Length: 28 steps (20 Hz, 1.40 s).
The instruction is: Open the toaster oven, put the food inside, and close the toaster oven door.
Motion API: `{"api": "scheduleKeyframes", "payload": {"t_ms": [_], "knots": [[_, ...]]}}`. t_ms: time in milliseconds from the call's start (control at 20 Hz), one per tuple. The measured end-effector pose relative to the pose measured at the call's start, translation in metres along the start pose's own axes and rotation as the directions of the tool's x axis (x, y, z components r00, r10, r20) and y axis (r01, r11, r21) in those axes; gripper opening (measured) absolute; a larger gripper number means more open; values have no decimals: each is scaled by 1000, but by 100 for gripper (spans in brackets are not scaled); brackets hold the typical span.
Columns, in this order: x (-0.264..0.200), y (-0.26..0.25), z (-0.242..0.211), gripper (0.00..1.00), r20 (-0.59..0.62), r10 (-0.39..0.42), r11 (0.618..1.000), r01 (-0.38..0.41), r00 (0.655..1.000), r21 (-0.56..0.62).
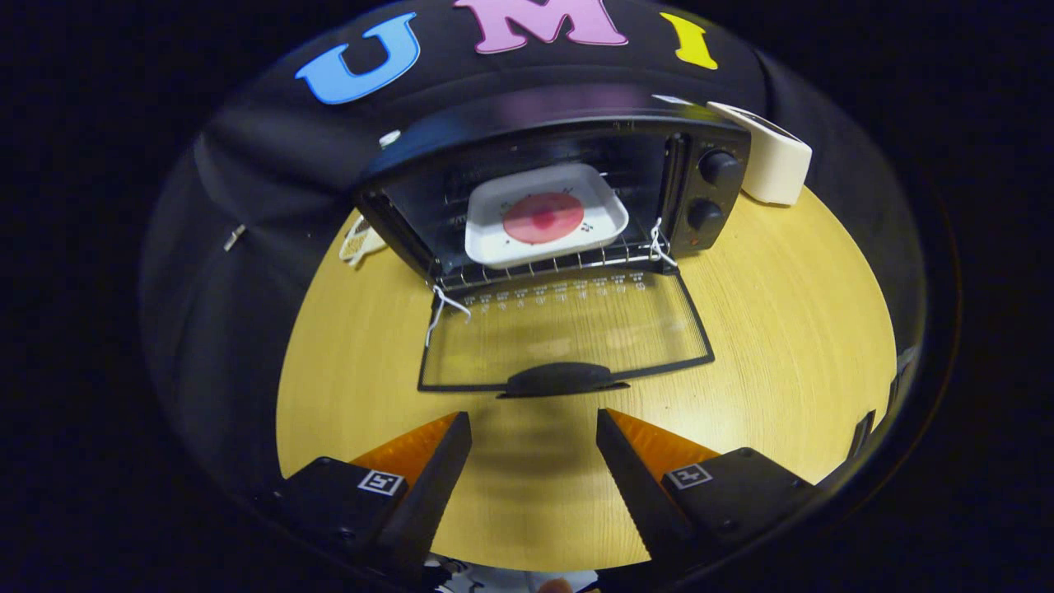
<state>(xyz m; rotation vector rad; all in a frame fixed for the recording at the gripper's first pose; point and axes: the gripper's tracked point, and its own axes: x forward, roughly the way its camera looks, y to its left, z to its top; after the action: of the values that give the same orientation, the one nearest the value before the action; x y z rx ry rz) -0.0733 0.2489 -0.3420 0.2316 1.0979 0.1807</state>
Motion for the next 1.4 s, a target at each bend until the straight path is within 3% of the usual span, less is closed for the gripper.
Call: {"api": "scheduleKeyframes", "payload": {"t_ms": [250, 800, 1400], "knots": [[34, -15, -13, 99, -14, -79, 992, 77, 997, -96], [67, -20, -2, 99, -23, -140, 988, 138, 990, -63], [6, -6, 35, 99, 138, -71, 996, 77, 988, -41]]}}
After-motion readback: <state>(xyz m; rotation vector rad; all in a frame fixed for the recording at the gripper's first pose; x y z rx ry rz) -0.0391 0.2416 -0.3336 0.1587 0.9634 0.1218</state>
